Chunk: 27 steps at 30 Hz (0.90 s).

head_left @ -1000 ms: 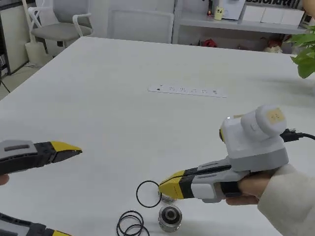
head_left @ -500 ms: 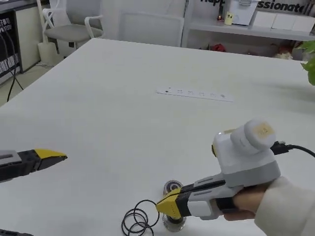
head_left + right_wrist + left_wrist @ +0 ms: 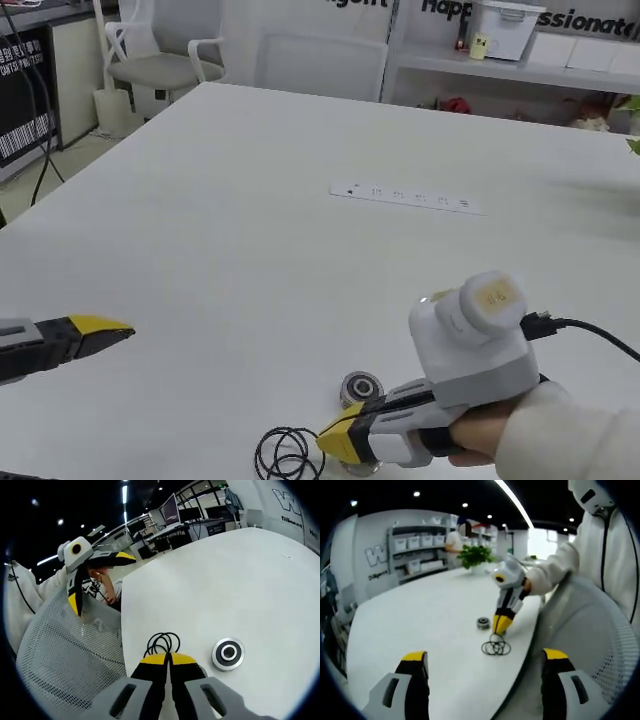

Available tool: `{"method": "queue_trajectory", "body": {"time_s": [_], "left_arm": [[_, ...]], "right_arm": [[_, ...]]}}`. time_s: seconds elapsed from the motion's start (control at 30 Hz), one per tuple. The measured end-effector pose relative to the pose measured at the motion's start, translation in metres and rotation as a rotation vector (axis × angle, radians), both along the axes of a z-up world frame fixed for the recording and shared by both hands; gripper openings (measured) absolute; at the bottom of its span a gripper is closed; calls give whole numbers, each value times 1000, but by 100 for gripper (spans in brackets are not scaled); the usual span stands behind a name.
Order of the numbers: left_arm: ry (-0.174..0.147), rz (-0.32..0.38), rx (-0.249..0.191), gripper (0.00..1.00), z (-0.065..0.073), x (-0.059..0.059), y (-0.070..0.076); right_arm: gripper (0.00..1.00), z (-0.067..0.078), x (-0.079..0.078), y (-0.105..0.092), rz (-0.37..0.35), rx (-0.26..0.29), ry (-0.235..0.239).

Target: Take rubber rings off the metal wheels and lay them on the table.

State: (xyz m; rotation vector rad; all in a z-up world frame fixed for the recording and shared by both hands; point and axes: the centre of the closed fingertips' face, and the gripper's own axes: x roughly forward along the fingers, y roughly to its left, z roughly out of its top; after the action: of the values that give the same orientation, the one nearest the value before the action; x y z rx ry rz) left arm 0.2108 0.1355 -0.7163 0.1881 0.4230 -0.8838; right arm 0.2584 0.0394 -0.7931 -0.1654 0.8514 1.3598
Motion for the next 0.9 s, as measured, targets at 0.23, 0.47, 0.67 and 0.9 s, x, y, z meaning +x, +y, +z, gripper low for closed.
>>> {"method": "queue_trajectory", "body": {"time_s": [0.23, 0.47, 0.67, 0.9], "left_arm": [[9, 6, -9, 95, -4, -3, -2], [18, 7, -13, 94, -6, -5, -4], [21, 9, -14, 95, -7, -3, -4], [30, 7, -18, 98, -8, -2, -5]], "right_arm": [[8, -1, 6, -2, -10, -13, -45], [13, 14, 16, -7, -30, 16, -93], [18, 33, 29, -14, -55, 38, -142], [25, 56, 36, -22, -71, 69, -177]]}}
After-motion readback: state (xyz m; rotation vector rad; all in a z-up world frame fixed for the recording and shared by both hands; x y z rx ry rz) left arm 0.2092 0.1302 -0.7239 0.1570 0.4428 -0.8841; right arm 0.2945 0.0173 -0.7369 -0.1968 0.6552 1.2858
